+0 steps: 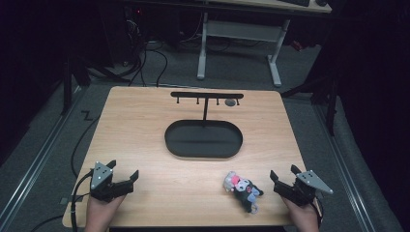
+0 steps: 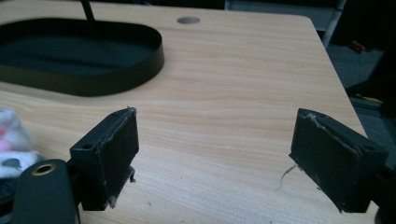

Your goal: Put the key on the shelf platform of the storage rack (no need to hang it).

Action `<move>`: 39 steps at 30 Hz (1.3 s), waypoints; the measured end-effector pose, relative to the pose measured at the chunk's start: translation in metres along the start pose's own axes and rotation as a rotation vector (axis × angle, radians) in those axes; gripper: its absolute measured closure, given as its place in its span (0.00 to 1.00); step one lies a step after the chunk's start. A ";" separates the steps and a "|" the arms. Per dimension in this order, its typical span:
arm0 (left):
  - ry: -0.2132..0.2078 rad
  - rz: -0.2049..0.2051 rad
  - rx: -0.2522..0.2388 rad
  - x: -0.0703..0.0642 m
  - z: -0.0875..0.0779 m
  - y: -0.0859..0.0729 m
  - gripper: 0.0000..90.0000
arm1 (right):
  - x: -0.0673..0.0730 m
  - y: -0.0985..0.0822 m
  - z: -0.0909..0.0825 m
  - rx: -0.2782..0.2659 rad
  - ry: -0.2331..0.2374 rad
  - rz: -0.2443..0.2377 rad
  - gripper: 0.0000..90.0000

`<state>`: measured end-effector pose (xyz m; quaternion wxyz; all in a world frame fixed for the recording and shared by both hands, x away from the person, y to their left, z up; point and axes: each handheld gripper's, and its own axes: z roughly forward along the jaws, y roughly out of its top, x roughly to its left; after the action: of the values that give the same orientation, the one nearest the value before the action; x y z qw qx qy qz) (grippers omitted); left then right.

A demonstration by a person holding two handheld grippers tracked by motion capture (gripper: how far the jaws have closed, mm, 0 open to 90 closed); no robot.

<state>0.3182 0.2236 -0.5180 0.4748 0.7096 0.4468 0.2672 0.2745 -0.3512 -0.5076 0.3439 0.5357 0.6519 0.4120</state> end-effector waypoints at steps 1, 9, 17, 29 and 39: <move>-0.002 0.002 0.005 0.000 0.001 0.000 0.07 | 0.002 0.001 0.001 0.023 -0.003 0.000 0.16; -0.030 0.025 0.019 -0.005 0.001 0.002 0.02 | 0.011 0.005 0.004 0.078 0.050 -0.039 0.14; -0.026 0.035 0.016 -0.006 0.002 0.001 0.00 | 0.014 0.005 0.005 0.089 0.037 -0.056 0.16; -0.065 0.041 -0.001 -0.009 -0.001 0.002 0.00 | 0.018 0.030 0.003 0.171 -0.006 -0.103 0.15; -0.074 0.059 -0.003 -0.014 0.001 0.004 0.00 | 0.017 0.037 0.003 0.280 0.009 -0.159 0.12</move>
<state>0.3137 0.2102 -0.5144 0.4839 0.7314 0.4073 0.2551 0.2892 -0.3313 -0.4756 0.2945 0.5231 0.7449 0.2912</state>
